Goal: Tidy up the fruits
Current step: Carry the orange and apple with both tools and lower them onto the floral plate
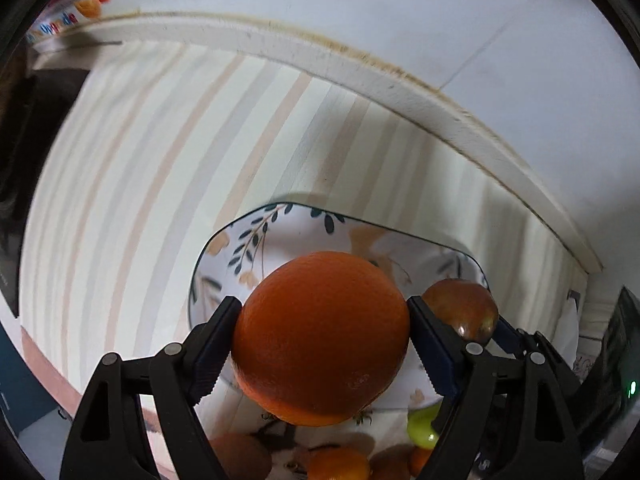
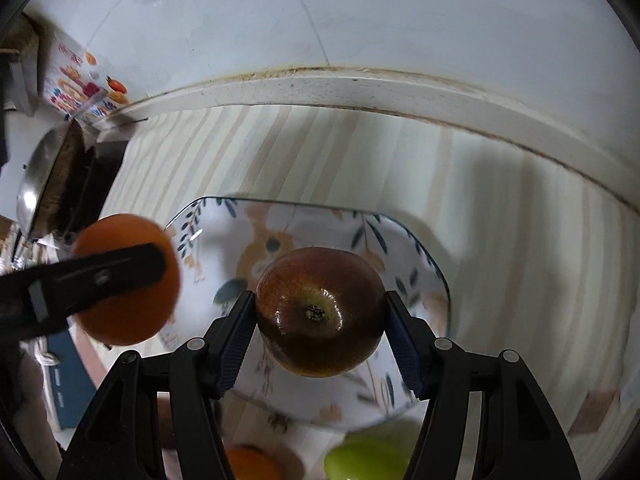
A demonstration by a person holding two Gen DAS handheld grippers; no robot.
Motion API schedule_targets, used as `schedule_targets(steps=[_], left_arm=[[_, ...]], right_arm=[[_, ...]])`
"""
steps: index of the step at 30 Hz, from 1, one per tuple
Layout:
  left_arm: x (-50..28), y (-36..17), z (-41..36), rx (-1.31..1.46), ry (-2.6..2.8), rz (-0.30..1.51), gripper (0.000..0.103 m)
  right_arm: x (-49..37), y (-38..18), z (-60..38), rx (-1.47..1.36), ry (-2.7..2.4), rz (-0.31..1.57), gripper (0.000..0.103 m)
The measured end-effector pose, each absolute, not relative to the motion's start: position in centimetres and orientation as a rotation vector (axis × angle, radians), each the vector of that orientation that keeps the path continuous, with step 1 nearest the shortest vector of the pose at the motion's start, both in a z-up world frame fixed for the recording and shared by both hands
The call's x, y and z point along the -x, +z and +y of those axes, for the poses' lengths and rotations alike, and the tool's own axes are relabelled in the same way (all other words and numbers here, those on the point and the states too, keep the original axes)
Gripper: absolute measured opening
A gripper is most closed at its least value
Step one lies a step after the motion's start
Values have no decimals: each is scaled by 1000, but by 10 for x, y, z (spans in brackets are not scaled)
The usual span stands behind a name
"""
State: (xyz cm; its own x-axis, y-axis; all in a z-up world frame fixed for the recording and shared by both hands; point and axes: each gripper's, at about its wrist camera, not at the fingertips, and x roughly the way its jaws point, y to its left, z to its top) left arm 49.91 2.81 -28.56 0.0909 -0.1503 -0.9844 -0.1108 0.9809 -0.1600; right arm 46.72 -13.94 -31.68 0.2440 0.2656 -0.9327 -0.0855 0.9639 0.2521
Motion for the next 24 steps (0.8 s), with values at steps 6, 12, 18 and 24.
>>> schedule_targets(steps=[6,12,18,24], left_arm=[[-511,-309,26,212,-46,1538,82],[-517,-324,18,178,-26,1575,82],[-515,-332,12,149,-32,1600,83],[-514,-332,13,158,-38,1607,84]], right_arm=[[-485,-336,-122,-134,245,1308,66],[-490,-345,-117,-108,242,1323,66],[-497,-347,-117,-139,251,1344,77],[-498,-340,-122,-154,233,1357,94]])
